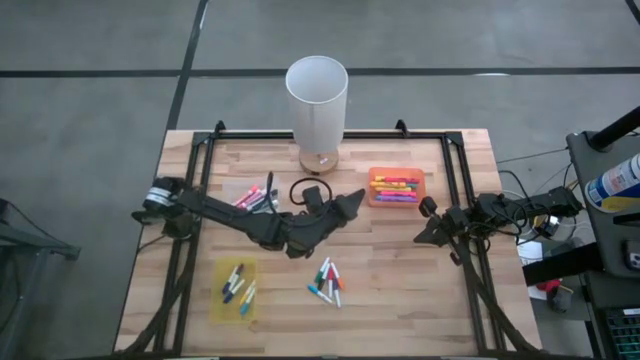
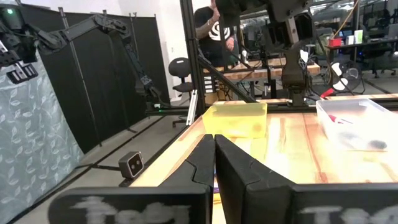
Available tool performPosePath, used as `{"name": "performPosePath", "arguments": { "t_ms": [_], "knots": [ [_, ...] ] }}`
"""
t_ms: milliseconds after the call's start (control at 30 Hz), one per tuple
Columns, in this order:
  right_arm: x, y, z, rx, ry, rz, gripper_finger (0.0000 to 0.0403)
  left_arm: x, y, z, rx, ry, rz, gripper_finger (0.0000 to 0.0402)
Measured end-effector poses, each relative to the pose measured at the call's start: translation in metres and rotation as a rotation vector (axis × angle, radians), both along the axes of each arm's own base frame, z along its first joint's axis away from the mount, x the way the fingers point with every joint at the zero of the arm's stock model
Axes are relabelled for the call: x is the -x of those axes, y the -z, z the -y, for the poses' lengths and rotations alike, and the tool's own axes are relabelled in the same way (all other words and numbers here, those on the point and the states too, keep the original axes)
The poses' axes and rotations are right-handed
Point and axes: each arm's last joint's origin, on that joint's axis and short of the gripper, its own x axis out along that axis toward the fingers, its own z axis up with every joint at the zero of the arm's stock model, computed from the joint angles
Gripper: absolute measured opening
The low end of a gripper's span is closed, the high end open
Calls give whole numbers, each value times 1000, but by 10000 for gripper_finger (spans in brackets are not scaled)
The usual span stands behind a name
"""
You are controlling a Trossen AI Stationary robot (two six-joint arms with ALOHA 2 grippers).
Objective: Pick & Place Markers
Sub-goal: Put the small light blue highlighter pen into the yellow bin
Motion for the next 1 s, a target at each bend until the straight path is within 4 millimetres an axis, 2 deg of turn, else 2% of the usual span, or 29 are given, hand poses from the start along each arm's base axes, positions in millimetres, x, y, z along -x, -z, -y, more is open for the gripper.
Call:
{"name": "performPosePath", "arguments": {
  "t_ms": [600, 767, 1000],
  "knots": [
    [0, 0, 0, 0, 0, 0, 9, -1, 0, -2, -49, 23, -44, 138],
    [0, 0, 0, 0, 0, 0, 9, -5, 2, -3, -96, 151, -87, 138],
    [0, 0, 0, 0, 0, 0, 9, -5, 24, 9, -167, 477, -331, 138]
  ]
}}
